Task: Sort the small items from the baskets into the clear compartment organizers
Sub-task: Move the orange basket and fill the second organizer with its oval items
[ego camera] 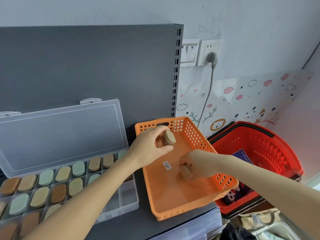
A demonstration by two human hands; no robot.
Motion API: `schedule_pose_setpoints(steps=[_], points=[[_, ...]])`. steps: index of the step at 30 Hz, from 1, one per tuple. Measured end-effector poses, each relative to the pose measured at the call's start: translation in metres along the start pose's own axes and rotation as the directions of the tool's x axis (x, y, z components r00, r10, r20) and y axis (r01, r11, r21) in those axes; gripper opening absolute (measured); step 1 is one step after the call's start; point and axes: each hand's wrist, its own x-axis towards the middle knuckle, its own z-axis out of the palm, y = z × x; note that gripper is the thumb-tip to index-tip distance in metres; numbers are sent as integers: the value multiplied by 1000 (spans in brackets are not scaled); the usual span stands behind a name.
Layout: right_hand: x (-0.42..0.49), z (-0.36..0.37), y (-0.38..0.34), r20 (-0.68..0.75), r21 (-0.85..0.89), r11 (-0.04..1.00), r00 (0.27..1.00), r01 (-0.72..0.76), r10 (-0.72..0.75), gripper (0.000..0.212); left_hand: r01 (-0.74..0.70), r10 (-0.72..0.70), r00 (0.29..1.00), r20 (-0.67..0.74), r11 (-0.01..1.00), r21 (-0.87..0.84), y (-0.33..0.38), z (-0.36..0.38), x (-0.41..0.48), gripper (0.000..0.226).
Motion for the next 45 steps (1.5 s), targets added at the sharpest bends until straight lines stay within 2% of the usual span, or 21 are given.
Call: schedule_pose_setpoints(steps=[3,5,7,9,11,14,16,19,21,25,30,35,45], points=[[-4,-10,-5,-206,220,975,977,-7,54,26,35,-42,996,-78,995,-91,1,-14,-12,36],[-9,-20,-12,-318,346,938,941,4,114,24,62,-77,991,-105,988,-143,-2,-25,-22,36],[-14,-27,-22,-400,472,879,906,73,140,22,82,-101,989,-108,983,-166,-8,-37,-32,37],[-17,-31,-39,-470,570,803,871,174,145,9,109,-124,988,-97,983,-148,-15,-49,-45,38],[-18,-34,-61,-536,583,779,830,232,154,13,126,-134,987,-84,988,-91,-21,-60,-60,37],[-13,-33,-92,-594,533,798,796,282,115,40,143,-142,987,-81,990,9,-27,-73,-83,43],[-12,-34,-111,-625,484,807,779,339,48,41,164,-160,985,-65,985,56,-31,-80,-96,51],[-9,-30,-134,-605,344,853,787,392,-117,33,164,-164,986,-8,982,97,-36,-86,-114,50],[-6,-23,-143,-540,224,905,819,361,-192,30,164,-170,984,46,980,117,-38,-86,-126,49],[2,-7,-152,-409,61,970,892,236,-192,29,190,-208,967,147,973,130,-43,-78,-142,56],[6,9,-160,-312,-37,986,936,162,-165,21,181,-213,957,196,969,170,-51,-67,-147,56],[7,15,-162,-223,-85,989,965,121,-138,28,188,-234,952,197,956,226,-63,-61,-148,65],[5,19,-161,-252,-41,987,955,153,-159,31,220,-272,937,219,947,236,-65,-59,-151,64]])
